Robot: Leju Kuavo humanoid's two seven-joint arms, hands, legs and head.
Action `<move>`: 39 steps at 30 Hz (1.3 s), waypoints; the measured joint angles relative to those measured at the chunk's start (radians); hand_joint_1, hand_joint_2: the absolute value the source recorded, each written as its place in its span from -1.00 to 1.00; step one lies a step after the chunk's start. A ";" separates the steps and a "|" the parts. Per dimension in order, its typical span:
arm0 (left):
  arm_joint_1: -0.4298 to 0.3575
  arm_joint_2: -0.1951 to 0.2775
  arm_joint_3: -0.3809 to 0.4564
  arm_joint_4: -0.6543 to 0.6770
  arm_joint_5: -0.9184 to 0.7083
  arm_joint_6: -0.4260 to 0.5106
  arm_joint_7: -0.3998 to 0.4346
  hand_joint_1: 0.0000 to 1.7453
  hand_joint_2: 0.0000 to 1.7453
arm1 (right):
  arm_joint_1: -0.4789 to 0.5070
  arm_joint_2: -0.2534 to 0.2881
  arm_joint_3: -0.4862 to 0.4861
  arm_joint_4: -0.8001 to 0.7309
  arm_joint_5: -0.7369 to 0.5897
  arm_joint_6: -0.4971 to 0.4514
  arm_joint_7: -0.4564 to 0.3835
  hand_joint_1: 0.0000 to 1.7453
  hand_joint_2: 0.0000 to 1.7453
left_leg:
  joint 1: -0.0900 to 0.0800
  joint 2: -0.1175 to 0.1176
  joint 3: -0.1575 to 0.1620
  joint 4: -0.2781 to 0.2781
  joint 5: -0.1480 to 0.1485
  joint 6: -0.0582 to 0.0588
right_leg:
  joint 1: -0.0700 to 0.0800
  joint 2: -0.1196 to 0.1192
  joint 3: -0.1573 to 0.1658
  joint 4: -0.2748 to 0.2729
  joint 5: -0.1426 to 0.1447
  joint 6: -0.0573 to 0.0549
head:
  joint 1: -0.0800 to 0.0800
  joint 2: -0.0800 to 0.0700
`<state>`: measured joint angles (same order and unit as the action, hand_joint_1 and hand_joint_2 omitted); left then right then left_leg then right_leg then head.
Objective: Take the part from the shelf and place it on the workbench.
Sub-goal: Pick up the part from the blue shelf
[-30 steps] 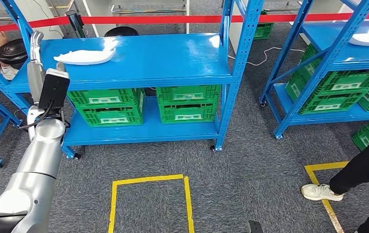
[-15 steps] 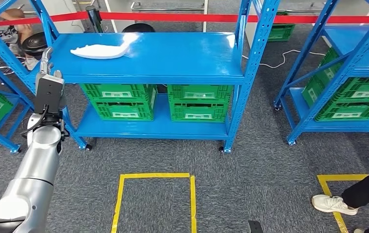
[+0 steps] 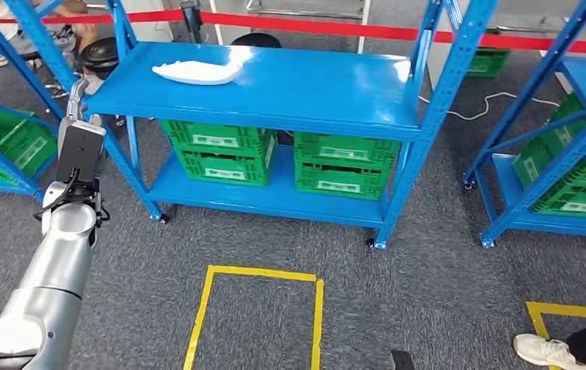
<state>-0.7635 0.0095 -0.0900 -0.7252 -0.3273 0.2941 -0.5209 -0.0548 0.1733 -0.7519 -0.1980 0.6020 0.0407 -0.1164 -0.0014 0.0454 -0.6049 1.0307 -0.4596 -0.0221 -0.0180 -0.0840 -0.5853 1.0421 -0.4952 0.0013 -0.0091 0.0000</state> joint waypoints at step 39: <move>0.029 0.013 -0.057 -0.070 -0.071 -0.027 -0.017 -1.00 -1.00 | 0.003 -0.013 0.001 0.003 0.073 0.019 0.013 -1.00 -1.00 | -0.007 -0.067 0.035 -0.022 -0.014 0.054 | 0.005 0.087 -0.149 0.228 -0.057 0.020 | 0.012 0.000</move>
<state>-0.7343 0.0221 -0.1466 -0.7948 -0.3983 0.2676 -0.5384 -0.0517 0.1599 -0.7507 -0.1954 0.6746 0.0595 -0.1035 -0.0084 -0.0219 -0.5703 1.0090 -0.4733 0.0319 -0.0130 0.0033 -0.7343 1.2702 -0.5526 0.0210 0.0033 0.0000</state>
